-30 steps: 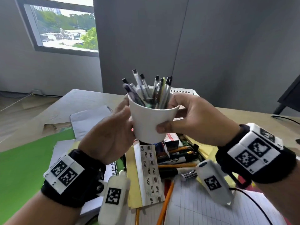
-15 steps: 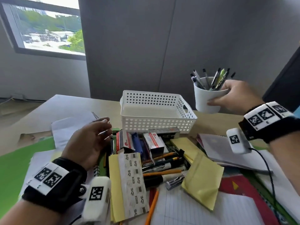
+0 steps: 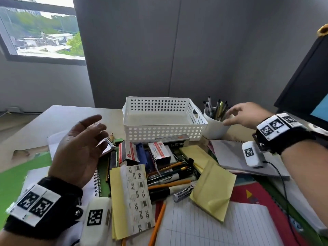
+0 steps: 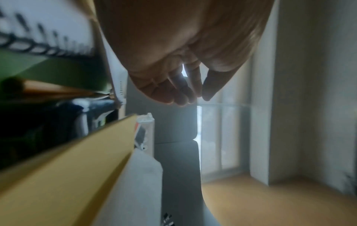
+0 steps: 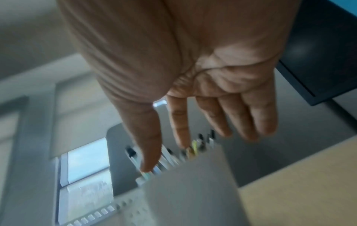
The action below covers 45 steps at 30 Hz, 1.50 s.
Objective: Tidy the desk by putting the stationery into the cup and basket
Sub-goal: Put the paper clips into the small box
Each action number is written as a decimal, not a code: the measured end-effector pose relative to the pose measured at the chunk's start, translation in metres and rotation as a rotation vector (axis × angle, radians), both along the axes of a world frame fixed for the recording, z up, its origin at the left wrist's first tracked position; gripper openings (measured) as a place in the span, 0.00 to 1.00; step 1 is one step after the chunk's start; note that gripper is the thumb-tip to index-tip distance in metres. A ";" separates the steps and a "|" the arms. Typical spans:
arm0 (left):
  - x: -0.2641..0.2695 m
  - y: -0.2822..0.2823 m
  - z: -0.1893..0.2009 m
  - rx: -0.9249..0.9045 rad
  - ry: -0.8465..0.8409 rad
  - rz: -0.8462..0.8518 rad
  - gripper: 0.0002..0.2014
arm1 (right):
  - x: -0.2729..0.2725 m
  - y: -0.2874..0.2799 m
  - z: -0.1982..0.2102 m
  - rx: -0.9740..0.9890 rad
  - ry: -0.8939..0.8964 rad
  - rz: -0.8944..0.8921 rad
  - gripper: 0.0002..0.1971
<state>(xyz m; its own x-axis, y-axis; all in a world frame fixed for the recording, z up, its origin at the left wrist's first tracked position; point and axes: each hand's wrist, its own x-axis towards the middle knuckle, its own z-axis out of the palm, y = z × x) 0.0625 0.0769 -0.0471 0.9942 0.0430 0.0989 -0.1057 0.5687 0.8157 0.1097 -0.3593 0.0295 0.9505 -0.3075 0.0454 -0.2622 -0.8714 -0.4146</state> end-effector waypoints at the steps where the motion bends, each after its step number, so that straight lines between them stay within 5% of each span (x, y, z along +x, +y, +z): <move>1: -0.005 -0.002 0.006 0.039 -0.048 -0.010 0.14 | -0.010 0.004 0.003 0.027 -0.068 -0.021 0.21; 4: -0.019 -0.009 0.022 0.224 -0.137 -0.014 0.16 | -0.042 0.029 0.003 0.176 -0.282 0.005 0.18; 7: -0.031 -0.019 0.037 0.541 -0.150 -0.116 0.15 | -0.070 0.055 -0.008 0.488 -0.121 0.263 0.21; 10: -0.042 -0.027 0.049 1.142 -0.203 -0.291 0.21 | -0.084 0.075 -0.027 0.562 0.111 0.463 0.25; 13: -0.046 -0.034 0.056 1.534 -0.172 -0.411 0.23 | -0.083 0.083 -0.050 0.630 0.193 0.503 0.24; 19: -0.054 -0.040 0.049 2.133 -0.023 -0.332 0.31 | -0.075 0.080 -0.078 0.925 0.151 0.499 0.24; 22: -0.050 -0.034 0.043 2.067 0.082 -0.365 0.32 | -0.074 0.079 -0.083 0.949 0.139 0.491 0.24; 29: -0.033 0.009 0.054 1.460 0.250 -0.364 0.22 | -0.075 0.080 -0.084 1.034 0.126 0.475 0.23; 34: -0.030 0.060 0.071 1.193 0.260 -0.279 0.43 | -0.071 0.082 -0.090 1.048 0.084 0.489 0.38; 37: -0.026 0.080 0.070 1.150 0.303 -0.276 0.45 | -0.070 0.079 -0.093 1.065 0.074 0.505 0.42; 41: -0.024 0.083 0.062 1.275 0.370 -0.288 0.43 | -0.069 0.078 -0.095 1.088 0.063 0.504 0.43; 45: -0.020 0.066 0.053 1.874 0.271 -0.238 0.37 | -0.068 0.077 -0.095 1.103 0.057 0.500 0.44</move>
<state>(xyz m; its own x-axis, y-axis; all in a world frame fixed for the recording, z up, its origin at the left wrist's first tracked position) 0.0425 0.1424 0.0060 0.9571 -0.0396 -0.2870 0.0480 -0.9552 0.2920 0.0420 -0.2825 -0.0659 0.9674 0.2471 -0.0556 -0.0400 -0.0676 -0.9969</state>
